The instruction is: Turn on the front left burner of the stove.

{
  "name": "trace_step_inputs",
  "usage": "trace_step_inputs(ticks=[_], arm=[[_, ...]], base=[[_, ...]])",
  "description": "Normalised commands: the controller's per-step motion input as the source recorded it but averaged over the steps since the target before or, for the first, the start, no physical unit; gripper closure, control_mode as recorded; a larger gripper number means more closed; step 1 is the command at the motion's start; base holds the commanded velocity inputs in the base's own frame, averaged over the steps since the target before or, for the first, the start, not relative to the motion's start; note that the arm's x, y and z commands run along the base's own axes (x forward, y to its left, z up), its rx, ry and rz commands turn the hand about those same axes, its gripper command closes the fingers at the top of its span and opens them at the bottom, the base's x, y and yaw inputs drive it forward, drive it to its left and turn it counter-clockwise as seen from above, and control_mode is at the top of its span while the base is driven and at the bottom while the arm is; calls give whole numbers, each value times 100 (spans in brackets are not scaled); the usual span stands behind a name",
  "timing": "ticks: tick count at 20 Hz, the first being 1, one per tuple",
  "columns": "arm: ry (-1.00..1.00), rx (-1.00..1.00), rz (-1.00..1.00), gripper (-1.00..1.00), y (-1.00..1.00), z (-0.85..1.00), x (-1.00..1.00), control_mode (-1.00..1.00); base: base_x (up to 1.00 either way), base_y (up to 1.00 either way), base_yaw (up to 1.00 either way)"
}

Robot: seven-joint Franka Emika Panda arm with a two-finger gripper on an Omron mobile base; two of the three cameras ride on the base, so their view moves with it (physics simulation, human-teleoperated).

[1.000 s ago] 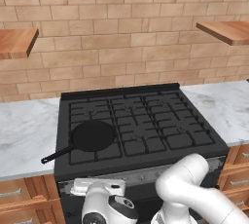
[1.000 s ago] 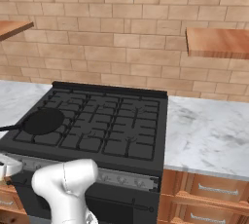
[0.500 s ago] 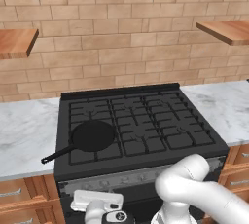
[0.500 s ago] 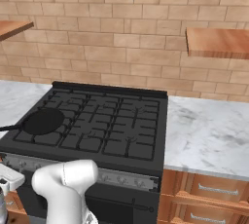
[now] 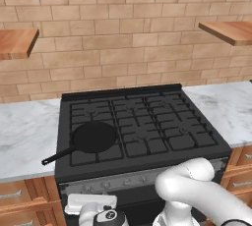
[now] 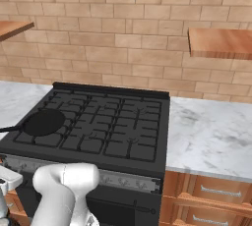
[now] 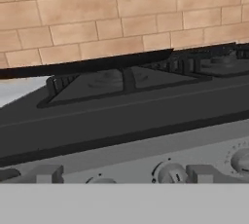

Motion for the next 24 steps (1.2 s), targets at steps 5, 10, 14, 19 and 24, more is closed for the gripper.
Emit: trace_step_inputs(ticks=[5,10,14,19,24], arm=[[0,-16,0,-100,20,-42,14,-100],[0,-9,0,-100,8,-25,18,-100],[0,-1,0,-100,5,-15,15,-100],[0,0,0,-100,0,-11,21,-100],[0,0,0,-100,0,-15,35,-100]], base=[[0,0,0],[0,0,0],[0,0,0],[0,0,0],[0,0,0]])
